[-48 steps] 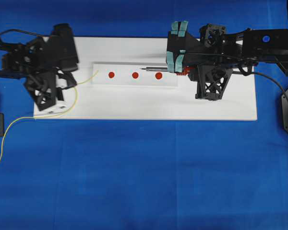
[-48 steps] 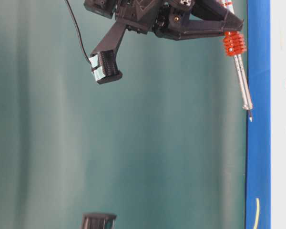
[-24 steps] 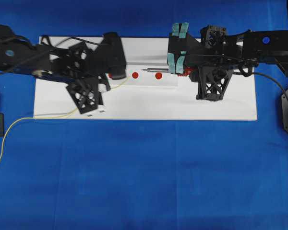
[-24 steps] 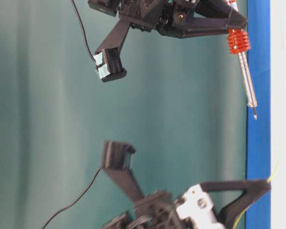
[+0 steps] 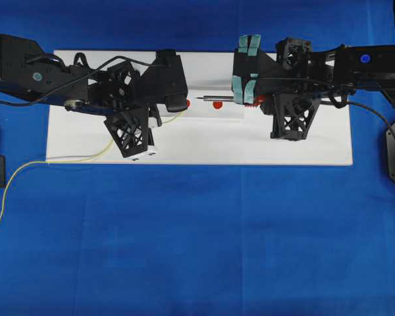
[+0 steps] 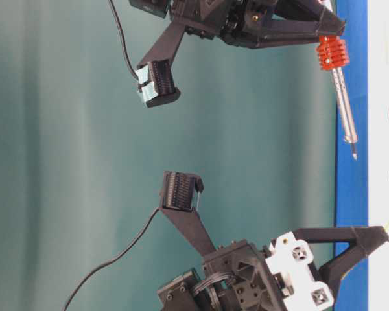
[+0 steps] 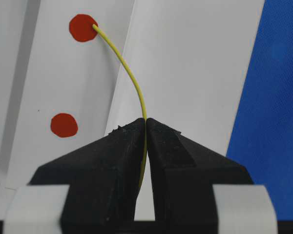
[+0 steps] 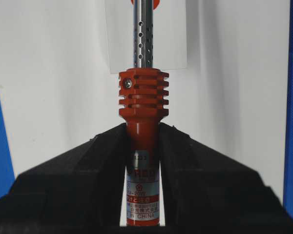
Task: Touch the tip of the soldering iron to the tip of the solder at the mark.
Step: 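Move the left gripper right, bringing the solder tip toward the iron tip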
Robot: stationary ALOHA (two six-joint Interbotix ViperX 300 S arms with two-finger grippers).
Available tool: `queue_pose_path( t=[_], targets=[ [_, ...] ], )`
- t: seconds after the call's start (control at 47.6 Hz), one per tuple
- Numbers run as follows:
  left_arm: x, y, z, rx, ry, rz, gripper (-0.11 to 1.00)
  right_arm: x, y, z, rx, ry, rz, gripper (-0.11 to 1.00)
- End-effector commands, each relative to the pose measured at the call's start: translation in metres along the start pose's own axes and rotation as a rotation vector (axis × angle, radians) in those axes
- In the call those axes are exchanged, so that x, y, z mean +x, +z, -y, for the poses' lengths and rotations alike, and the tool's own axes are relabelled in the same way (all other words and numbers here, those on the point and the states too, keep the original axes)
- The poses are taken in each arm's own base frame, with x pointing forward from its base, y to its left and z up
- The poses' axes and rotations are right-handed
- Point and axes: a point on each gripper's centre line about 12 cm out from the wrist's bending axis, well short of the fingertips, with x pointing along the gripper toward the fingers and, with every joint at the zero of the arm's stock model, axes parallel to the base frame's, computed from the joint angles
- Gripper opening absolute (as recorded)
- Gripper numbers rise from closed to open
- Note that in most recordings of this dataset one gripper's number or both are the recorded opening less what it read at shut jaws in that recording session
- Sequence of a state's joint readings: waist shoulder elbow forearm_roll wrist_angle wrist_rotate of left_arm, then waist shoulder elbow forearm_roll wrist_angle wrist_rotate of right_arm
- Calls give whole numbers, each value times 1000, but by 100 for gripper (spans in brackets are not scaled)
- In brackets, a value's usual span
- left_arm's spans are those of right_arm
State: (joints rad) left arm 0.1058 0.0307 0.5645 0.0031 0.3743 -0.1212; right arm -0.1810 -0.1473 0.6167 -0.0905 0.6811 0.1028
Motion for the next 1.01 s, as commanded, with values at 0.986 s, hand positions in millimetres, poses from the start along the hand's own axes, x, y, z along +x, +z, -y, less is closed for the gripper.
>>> queue_pose_path(
  t=[0.986],
  targets=[
    [-5, 6, -6, -9, 7, 22, 2, 29, 18, -5, -17, 4, -21, 6]
  ],
)
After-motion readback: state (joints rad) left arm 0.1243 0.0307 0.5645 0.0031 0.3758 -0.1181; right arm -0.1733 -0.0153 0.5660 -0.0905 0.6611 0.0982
